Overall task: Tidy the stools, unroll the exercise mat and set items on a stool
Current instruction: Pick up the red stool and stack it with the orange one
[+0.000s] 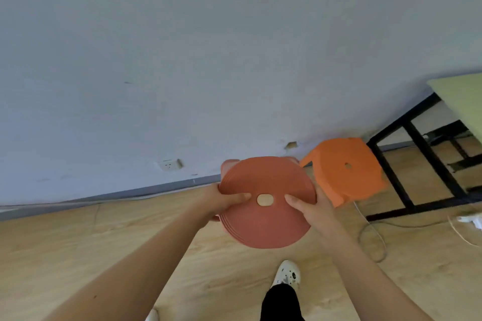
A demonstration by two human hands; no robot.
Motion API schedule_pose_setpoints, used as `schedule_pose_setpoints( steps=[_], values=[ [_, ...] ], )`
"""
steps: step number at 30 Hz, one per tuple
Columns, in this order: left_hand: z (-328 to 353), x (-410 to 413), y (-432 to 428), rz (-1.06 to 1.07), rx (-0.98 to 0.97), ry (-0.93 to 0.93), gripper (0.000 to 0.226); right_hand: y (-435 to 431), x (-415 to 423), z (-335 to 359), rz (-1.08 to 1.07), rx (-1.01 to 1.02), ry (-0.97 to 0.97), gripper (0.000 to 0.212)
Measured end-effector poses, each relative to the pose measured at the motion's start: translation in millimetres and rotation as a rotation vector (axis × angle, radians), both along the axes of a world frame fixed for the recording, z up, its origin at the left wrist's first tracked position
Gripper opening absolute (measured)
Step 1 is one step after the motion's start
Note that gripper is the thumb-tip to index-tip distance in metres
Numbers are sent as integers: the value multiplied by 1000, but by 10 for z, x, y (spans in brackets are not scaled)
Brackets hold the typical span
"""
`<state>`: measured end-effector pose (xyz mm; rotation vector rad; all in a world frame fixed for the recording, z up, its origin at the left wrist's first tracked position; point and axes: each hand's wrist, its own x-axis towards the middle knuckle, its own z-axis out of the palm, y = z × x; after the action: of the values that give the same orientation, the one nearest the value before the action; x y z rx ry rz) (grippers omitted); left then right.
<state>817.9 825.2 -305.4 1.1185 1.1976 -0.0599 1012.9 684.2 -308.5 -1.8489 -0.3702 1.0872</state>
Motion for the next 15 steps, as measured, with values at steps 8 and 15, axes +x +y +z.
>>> schedule_pose_setpoints(
  steps=[8, 15],
  values=[
    [-1028, 1052, 245, 223, -65, 118, 77, 437, 1113, -1044, 102, -136, 76, 75],
    [-2486, 1430, 555, 271, -83, 179, 74, 893, 1448, -2592, 87, -262, 100, 74]
  ],
)
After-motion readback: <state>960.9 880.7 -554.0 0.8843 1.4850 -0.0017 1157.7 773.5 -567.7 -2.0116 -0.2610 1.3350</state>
